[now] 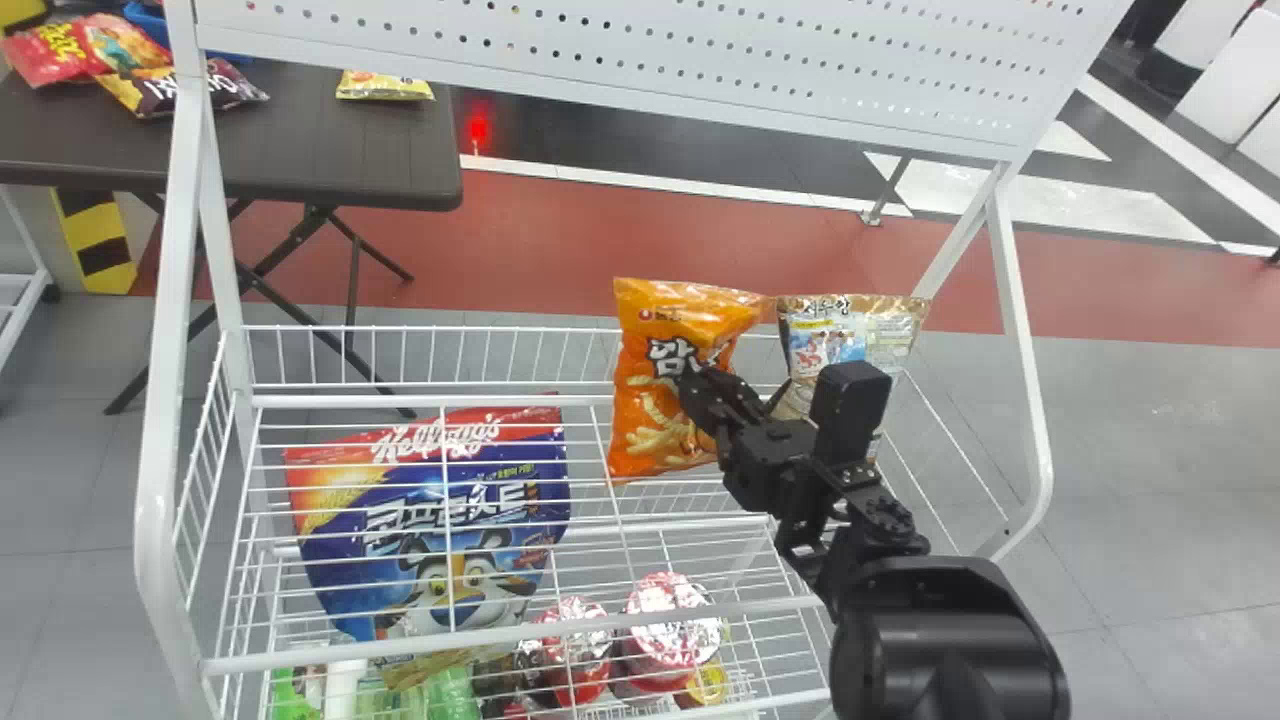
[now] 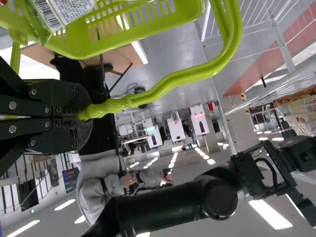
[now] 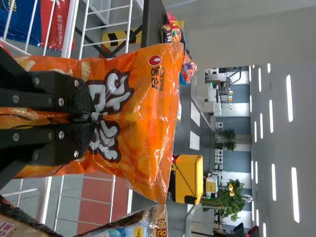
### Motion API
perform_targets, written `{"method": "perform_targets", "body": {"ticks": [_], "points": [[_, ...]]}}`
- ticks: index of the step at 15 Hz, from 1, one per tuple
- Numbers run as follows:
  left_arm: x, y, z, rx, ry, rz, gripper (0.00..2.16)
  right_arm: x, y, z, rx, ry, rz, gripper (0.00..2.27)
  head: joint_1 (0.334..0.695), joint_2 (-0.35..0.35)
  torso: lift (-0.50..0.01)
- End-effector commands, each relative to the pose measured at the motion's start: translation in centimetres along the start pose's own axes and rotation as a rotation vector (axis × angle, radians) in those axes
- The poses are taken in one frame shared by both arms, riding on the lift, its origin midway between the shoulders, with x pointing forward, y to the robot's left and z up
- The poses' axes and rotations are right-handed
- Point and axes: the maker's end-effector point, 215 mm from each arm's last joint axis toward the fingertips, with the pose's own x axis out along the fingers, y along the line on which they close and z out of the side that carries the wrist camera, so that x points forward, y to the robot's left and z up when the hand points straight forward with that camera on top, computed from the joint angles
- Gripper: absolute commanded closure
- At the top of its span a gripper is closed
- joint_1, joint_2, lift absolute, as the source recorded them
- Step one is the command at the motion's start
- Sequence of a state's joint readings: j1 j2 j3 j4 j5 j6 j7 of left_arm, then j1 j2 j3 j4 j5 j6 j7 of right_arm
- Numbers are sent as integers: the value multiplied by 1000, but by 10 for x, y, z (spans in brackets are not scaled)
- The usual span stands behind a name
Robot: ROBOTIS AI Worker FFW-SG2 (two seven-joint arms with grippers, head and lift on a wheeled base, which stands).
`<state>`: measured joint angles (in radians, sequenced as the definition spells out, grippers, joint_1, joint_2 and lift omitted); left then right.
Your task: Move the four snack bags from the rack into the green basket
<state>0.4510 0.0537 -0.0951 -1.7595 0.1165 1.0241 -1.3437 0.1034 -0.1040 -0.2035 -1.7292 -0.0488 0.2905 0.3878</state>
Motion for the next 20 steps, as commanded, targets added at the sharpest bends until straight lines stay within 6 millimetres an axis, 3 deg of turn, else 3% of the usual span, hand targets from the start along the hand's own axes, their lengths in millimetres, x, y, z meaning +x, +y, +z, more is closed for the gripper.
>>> {"method": "perform_targets", "body": {"ticks": [1,4,7,11,13,17,20], "points": [[0,0,-1,-2,-1,-2,1787,-31,11,7,2,17,10,2138,695,-350,0],[1,-1,-1,-2,0,-3,1787,-87,33,20,47,59,53,2138,695,-350,0],[2,0,-1,2,2,0,1787,-148,65,7,128,186,157,2138,695,-350,0],[6,0,0,3,6,2,1787,-223,100,-47,372,462,292,2138,695,-350,0],[6,1,0,1,6,2,1787,-250,116,-78,463,578,327,2138,695,-350,0],[6,1,1,3,6,2,1787,-271,134,-148,530,723,336,2138,695,-350,0],[6,1,1,-1,5,0,1787,-281,164,-195,561,819,387,2138,695,-350,0]]}}
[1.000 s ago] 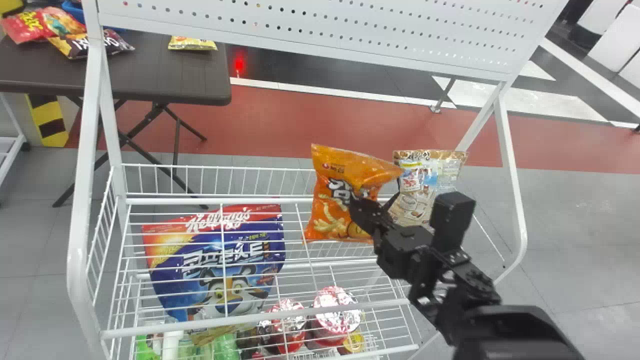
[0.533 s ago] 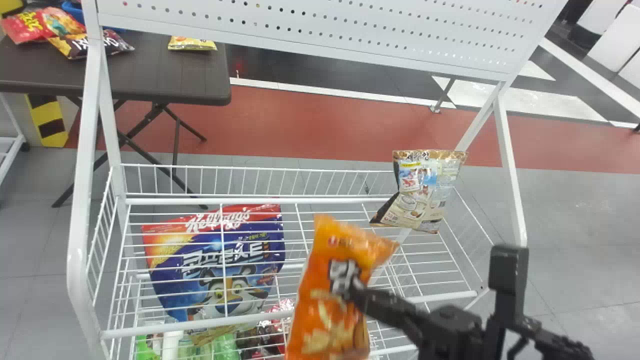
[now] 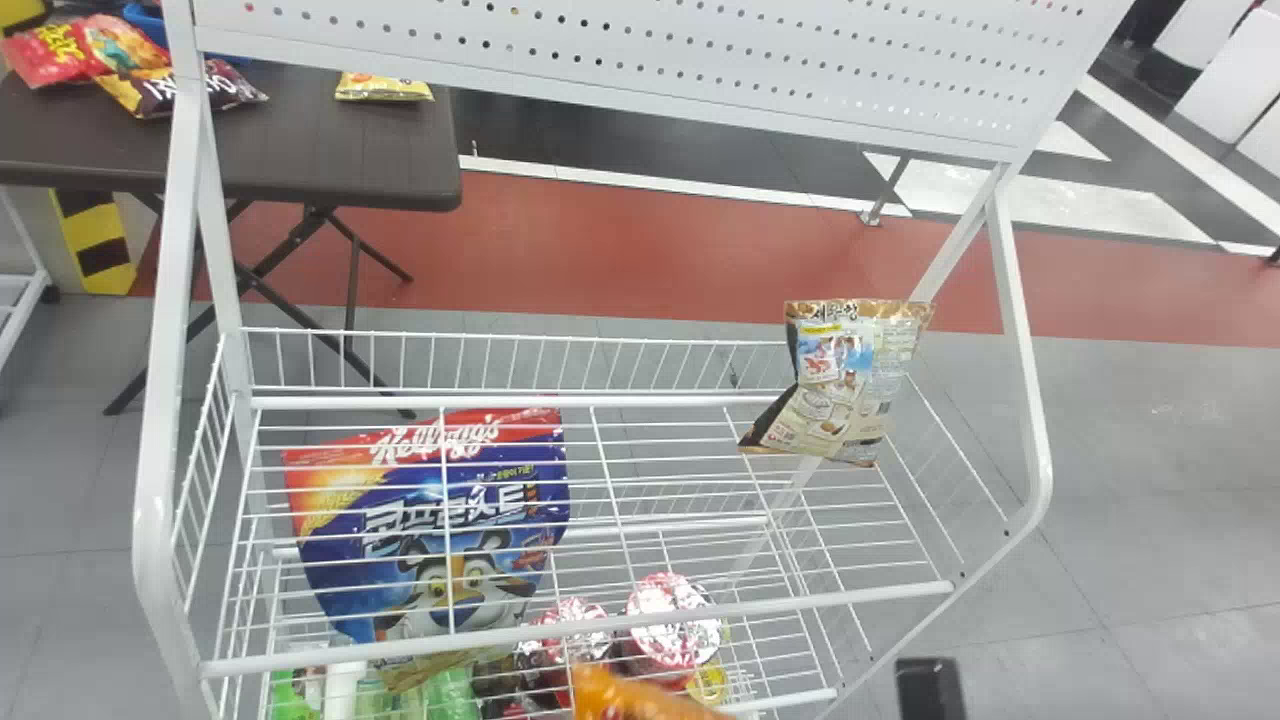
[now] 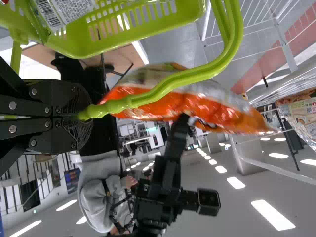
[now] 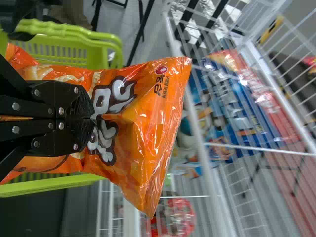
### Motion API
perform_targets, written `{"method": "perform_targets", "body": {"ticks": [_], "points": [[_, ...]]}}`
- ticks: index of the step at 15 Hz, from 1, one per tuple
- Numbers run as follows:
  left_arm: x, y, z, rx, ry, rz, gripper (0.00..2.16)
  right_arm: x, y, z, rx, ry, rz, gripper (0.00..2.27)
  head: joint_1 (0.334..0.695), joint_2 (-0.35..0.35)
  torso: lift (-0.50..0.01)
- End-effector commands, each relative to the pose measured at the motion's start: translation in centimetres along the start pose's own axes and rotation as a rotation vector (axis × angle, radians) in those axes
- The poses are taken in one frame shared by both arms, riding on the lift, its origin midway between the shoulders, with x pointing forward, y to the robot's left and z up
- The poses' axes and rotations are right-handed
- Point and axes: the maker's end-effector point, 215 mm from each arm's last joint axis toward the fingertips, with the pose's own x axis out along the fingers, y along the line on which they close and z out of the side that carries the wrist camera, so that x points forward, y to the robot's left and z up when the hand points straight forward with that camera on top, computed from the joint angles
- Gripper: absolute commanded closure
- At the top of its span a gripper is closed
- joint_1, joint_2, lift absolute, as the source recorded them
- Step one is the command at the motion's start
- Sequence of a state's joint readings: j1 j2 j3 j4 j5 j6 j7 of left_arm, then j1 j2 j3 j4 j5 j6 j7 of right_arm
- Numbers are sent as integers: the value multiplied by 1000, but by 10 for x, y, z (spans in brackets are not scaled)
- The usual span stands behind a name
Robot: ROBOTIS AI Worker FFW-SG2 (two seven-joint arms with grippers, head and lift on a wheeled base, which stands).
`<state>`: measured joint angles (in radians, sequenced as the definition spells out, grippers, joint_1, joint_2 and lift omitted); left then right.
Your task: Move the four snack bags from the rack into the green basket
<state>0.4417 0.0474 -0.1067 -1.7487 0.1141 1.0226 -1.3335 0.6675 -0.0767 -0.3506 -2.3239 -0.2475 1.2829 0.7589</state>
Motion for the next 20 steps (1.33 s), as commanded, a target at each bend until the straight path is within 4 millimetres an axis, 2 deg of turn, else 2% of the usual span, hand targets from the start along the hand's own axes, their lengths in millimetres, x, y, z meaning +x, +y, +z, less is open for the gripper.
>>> {"method": "perform_targets", "body": {"ticks": [1,6,9,12,14,15,16,17,18,20], "points": [[0,-1,0,0,1,-1,1787,28,3,-32,-3,73,24,2138,695,-350,0],[0,-2,0,5,1,-2,1787,83,32,-72,-33,204,94,2138,695,-350,0],[-1,-2,0,5,2,-3,1787,104,48,-90,-63,287,110,2138,695,-350,0],[0,-1,-1,2,2,-1,1787,119,73,-114,-106,371,148,2138,695,-350,0],[-1,-1,-1,2,2,0,1787,125,79,-114,-132,362,154,2138,695,-350,0],[-1,-1,-1,0,2,0,1787,125,75,-110,-125,351,137,2071,695,-339,0],[-2,0,-1,0,1,1,1787,123,66,-104,-115,333,121,1555,695,-308,0],[-3,0,-1,2,1,3,1787,120,59,-99,-104,320,110,593,695,-308,0],[-2,1,-1,0,0,3,1787,116,51,-92,-101,299,93,-2,695,-317,0],[-1,1,-1,0,2,3,1787,106,31,-76,-100,237,54,-2,695,-350,0]]}}
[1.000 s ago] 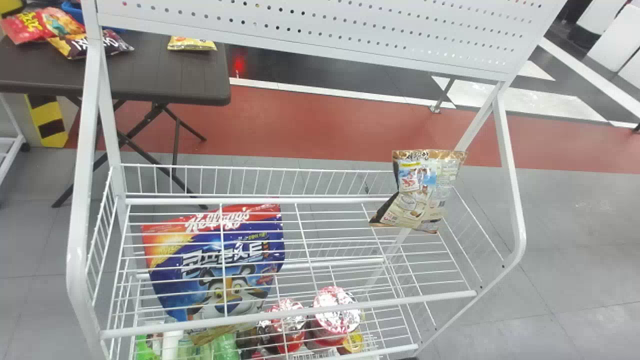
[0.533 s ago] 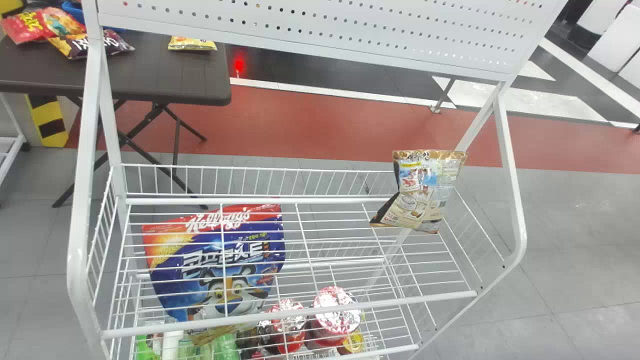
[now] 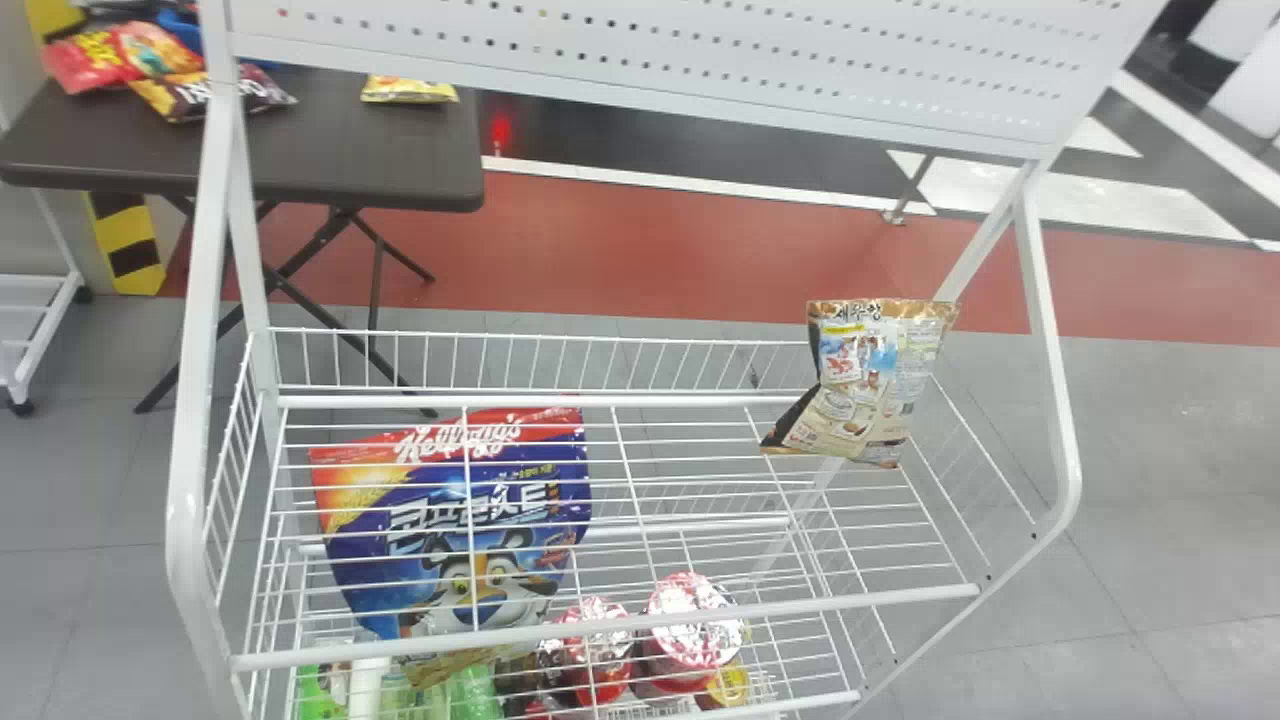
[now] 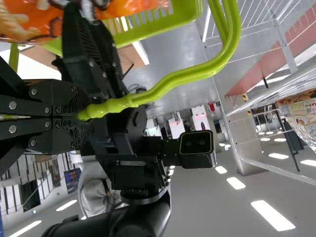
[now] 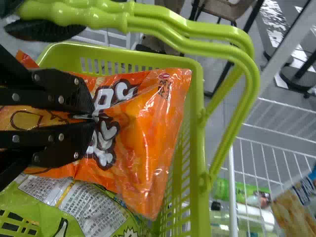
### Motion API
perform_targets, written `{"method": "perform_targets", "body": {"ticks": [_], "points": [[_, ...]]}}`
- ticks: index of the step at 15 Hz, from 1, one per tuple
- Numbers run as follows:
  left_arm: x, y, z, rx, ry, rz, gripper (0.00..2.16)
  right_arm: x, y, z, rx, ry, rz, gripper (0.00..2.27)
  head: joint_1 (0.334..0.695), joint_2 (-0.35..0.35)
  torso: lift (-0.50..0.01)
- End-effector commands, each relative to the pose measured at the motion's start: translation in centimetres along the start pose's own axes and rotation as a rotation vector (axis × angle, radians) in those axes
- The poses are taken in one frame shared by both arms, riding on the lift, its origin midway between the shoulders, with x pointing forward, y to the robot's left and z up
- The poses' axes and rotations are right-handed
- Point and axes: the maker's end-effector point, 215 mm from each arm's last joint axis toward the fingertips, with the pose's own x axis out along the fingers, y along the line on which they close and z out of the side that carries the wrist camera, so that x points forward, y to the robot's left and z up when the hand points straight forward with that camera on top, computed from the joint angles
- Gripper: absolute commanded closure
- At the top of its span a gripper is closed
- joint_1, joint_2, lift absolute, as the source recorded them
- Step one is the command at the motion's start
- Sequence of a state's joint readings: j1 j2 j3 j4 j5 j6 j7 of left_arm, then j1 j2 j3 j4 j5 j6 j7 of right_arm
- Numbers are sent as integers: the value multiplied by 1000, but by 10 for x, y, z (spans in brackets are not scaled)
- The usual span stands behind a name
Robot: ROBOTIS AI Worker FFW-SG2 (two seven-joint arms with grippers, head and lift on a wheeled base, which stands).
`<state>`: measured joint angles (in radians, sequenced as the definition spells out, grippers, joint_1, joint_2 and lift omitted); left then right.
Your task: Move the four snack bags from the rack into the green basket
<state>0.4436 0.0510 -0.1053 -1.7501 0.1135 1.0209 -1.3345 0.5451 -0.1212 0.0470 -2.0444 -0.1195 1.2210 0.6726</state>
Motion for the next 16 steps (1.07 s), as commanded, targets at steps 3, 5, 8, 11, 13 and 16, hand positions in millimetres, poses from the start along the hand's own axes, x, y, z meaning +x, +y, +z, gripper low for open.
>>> {"method": "perform_targets", "body": {"ticks": [3,5,8,11,13,16], "points": [[3,1,2,3,3,-4,1787,-38,-35,35,-4,-164,-57,53,695,-350,0],[4,1,3,1,6,-4,1787,-69,-47,65,-42,-276,-88,53,695,-350,0],[5,2,2,2,11,-1,1787,-138,-57,140,-167,-524,-173,49,695,-350,0],[8,2,2,5,19,-2,1787,-221,-65,235,-329,-815,-355,66,695,-350,0],[8,2,0,0,20,-2,1787,-257,-84,285,-364,-934,-441,66,695,-350,0],[6,2,0,-4,16,-2,1787,-307,-128,345,-398,-1071,-568,66,695,-350,0]]}}
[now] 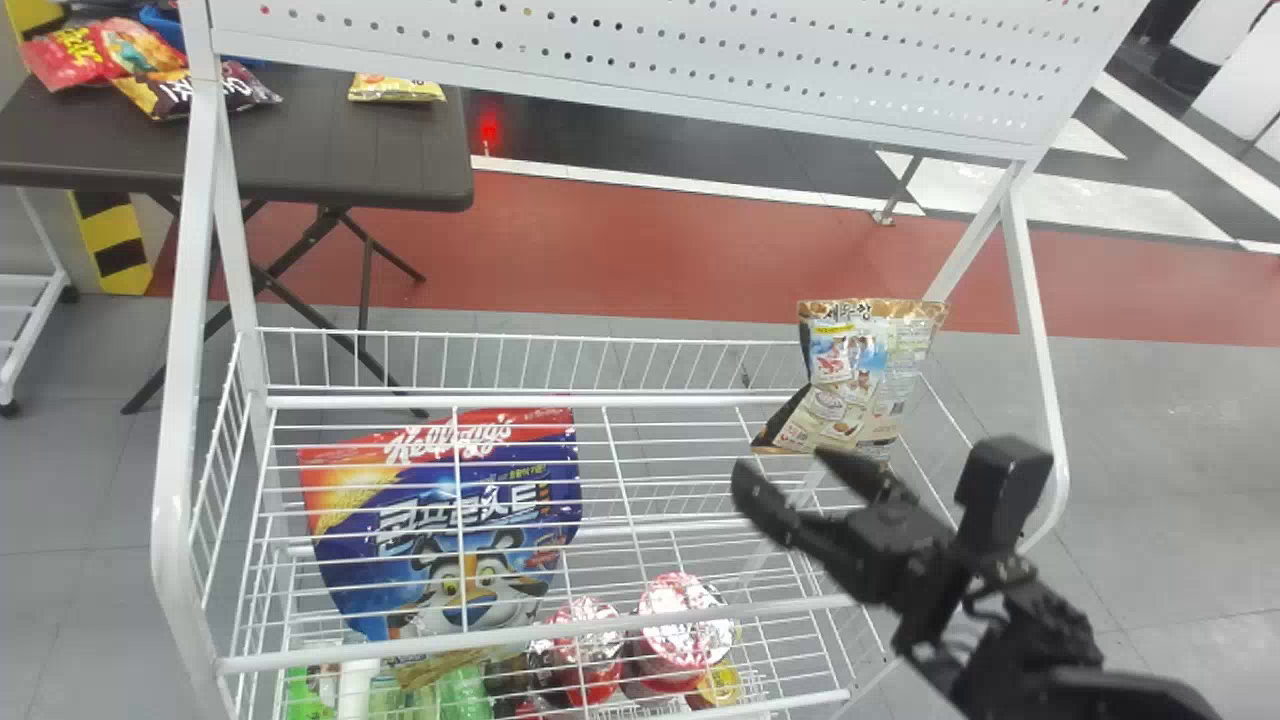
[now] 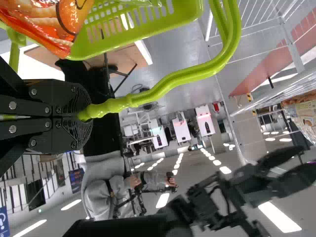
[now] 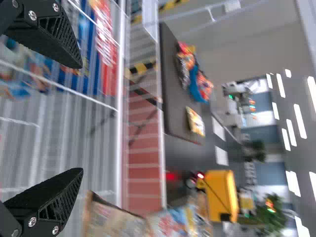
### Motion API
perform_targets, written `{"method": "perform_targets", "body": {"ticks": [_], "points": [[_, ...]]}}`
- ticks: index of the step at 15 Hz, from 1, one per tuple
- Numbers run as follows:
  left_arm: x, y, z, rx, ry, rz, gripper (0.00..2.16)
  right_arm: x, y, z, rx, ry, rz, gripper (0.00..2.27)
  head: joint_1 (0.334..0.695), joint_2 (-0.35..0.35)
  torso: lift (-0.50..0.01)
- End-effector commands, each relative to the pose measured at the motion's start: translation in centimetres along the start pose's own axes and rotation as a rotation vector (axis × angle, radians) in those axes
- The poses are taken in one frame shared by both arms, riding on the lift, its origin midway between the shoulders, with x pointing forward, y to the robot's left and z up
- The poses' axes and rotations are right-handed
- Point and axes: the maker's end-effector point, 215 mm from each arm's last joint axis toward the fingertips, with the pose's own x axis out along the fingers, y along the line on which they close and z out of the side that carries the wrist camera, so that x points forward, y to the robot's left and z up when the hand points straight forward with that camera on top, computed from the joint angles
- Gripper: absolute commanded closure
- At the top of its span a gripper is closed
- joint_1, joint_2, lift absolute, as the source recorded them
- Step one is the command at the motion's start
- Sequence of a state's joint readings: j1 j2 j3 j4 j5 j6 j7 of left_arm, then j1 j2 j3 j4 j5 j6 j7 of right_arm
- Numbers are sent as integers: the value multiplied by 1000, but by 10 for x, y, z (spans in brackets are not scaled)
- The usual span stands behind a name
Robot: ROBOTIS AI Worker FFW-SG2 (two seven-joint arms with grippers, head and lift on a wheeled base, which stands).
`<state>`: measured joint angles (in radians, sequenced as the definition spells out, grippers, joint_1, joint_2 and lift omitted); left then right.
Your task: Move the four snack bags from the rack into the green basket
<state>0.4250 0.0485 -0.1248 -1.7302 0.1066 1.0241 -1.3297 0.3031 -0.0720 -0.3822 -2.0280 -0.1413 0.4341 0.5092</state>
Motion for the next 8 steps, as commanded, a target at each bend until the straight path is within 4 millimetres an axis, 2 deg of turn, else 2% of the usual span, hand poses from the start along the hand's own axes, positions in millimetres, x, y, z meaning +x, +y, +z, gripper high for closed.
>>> {"method": "perform_targets", "body": {"ticks": [1,3,4,5,8], "points": [[-2,1,-1,-3,-2,3,1787,23,-53,25,-35,-81,-99,66,695,-350,0],[-2,1,0,-4,-4,3,1787,23,-83,37,-57,-126,-152,66,695,-350,0],[-2,0,0,-4,-4,-1,1787,25,-94,37,-57,-127,-171,66,695,-350,0],[-2,0,-1,-3,-3,-1,1787,26,-107,32,-54,-121,-192,66,695,-350,0],[0,-2,0,-3,2,-3,1787,35,-127,17,-63,-95,-219,66,695,-350,0]]}}
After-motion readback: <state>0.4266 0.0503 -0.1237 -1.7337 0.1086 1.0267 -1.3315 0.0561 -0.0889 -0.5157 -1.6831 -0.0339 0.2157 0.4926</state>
